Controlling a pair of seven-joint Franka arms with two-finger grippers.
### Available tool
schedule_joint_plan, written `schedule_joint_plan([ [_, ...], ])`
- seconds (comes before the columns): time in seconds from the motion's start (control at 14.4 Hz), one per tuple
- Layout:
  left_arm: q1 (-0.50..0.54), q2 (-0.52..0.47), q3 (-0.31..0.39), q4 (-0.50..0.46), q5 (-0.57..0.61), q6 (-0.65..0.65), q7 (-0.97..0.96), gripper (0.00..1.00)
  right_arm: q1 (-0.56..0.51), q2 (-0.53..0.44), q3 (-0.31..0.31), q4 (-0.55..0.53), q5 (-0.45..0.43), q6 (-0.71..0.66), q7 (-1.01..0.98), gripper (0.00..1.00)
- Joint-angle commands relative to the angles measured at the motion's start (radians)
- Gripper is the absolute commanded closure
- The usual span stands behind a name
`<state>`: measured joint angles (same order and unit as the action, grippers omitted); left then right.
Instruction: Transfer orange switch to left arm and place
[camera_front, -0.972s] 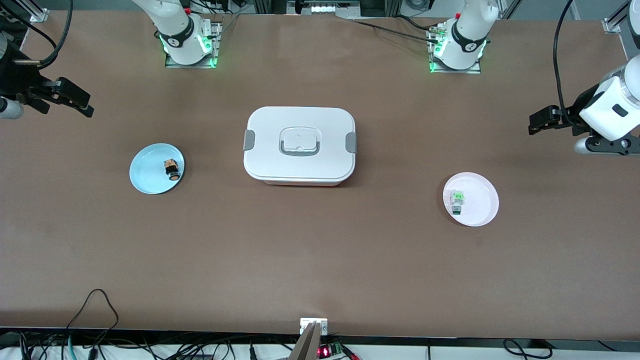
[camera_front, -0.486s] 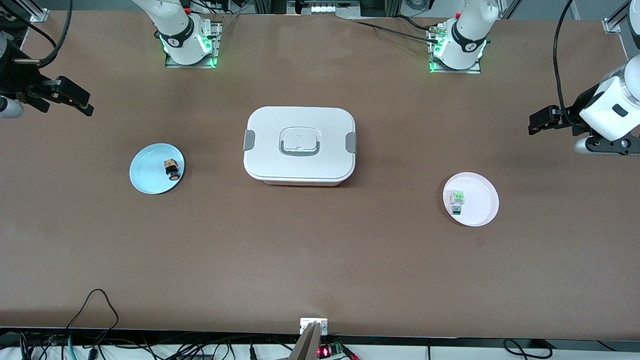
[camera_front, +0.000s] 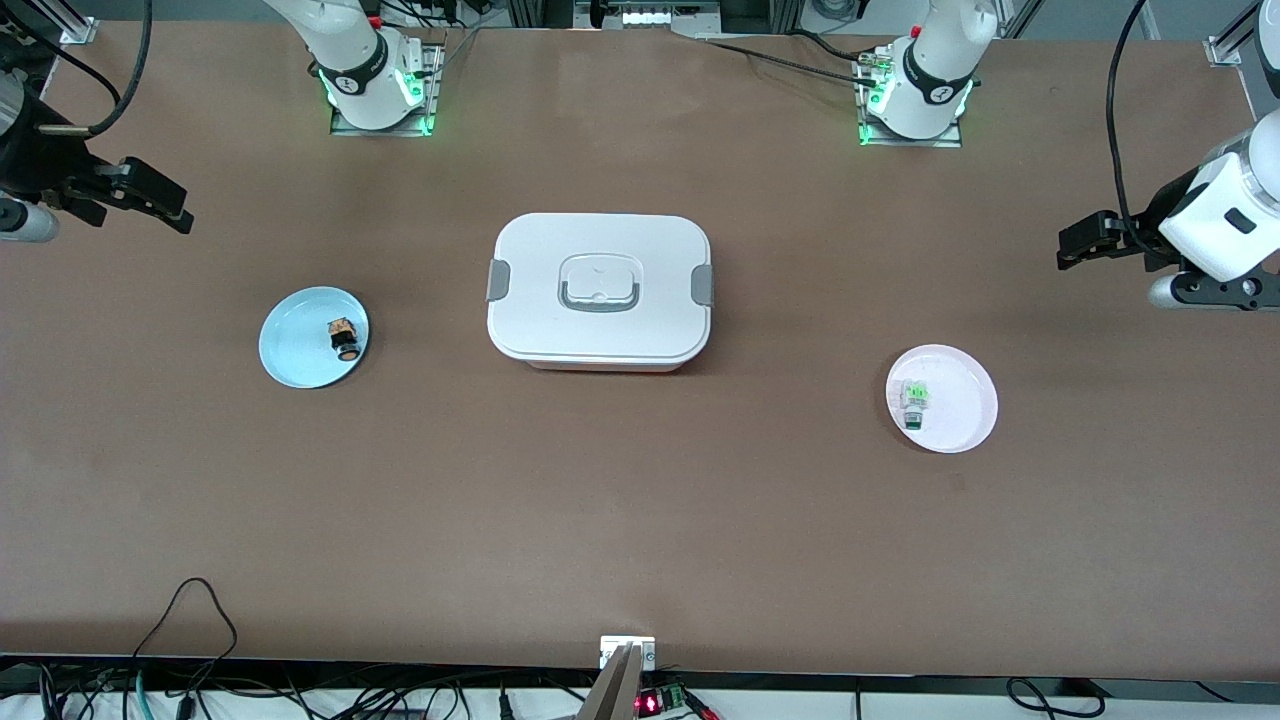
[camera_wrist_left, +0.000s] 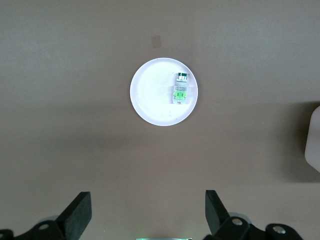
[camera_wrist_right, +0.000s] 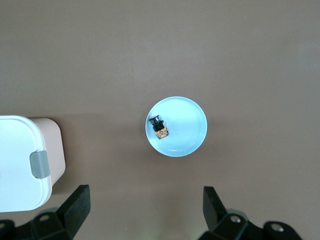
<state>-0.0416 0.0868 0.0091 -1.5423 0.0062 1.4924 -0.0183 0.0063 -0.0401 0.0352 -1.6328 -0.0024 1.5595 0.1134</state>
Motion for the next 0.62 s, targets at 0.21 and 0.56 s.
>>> schedule_joint_plan([
  [0.21, -0.006, 0.002, 0.008, 0.021, -0.02, -0.021, 0.017, 0.0, 0.012, 0.052, 0.0, -0.103, 0.005, 0.071, -0.139, 0.0],
  [0.56, -0.004, 0.002, 0.009, 0.021, -0.02, -0.021, 0.017, 0.0, 0.015, 0.051, 0.002, -0.3, 0.009, 0.287, -0.225, 0.0],
])
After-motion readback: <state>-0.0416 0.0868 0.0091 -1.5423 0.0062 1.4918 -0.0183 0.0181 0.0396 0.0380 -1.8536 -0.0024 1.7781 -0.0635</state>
